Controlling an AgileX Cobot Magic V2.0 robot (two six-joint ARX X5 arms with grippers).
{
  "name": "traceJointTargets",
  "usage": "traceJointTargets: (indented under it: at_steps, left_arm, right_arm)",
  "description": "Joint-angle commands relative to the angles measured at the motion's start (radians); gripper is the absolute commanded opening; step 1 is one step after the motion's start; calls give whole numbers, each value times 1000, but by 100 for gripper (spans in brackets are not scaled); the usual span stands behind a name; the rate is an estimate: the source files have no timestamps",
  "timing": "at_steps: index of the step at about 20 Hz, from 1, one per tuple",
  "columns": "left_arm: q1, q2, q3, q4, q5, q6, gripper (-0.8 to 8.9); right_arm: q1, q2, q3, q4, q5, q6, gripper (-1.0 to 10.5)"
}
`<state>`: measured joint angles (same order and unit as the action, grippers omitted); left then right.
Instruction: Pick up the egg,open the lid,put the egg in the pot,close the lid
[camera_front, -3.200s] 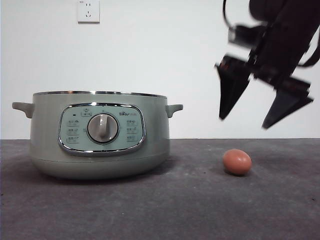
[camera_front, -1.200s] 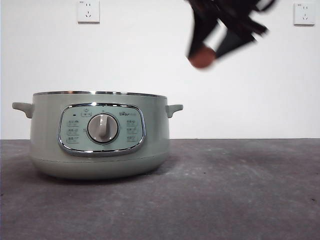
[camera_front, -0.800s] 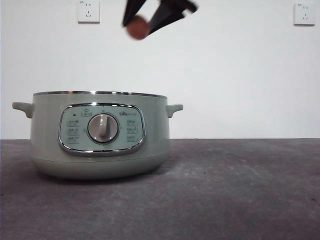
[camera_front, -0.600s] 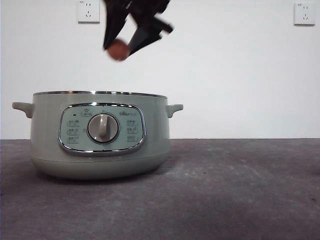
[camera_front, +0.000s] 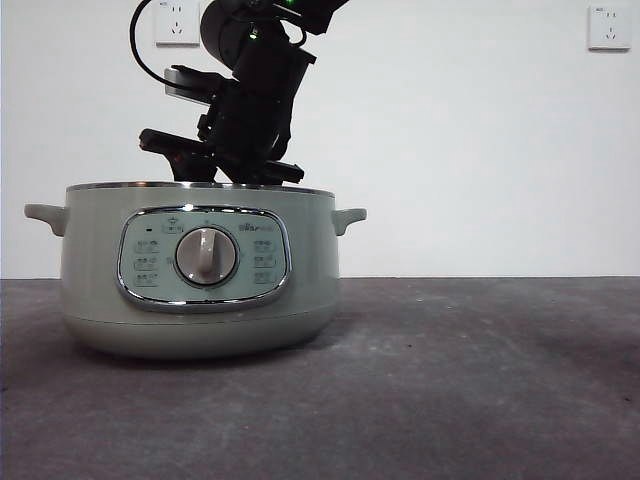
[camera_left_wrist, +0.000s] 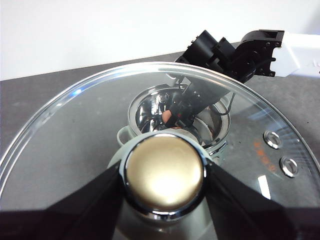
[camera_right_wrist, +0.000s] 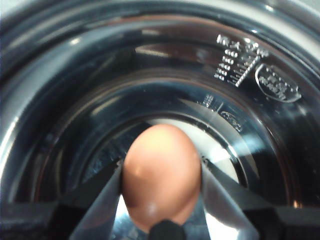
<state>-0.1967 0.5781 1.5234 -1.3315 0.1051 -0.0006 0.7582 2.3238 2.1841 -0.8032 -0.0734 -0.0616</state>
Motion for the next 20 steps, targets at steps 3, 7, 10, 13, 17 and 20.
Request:
traceJointTargets:
  at_steps: [3, 7, 10, 13, 17, 20]
  left_arm:
    - [3, -9, 10, 16, 3, 9, -8]
    - [3, -9, 10, 16, 3, 9, -9]
    - [3, -9, 10, 16, 3, 10, -8]
    - [3, -9, 10, 16, 3, 9, -8]
    - [3, -9, 10, 16, 3, 10, -8]
    - [3, -9, 10, 16, 3, 13, -9]
  right_arm:
    - [11, 47, 5, -43, 22, -47, -13]
    - [15, 63, 5, -74, 40, -51, -13]
    - [15, 63, 5, -79, 37, -49, 54]
    - [15, 56, 7, -76, 37, -43, 385]
    - [15, 27, 121, -150, 36, -20, 384]
    - [13, 8, 299, -304, 37, -21, 378]
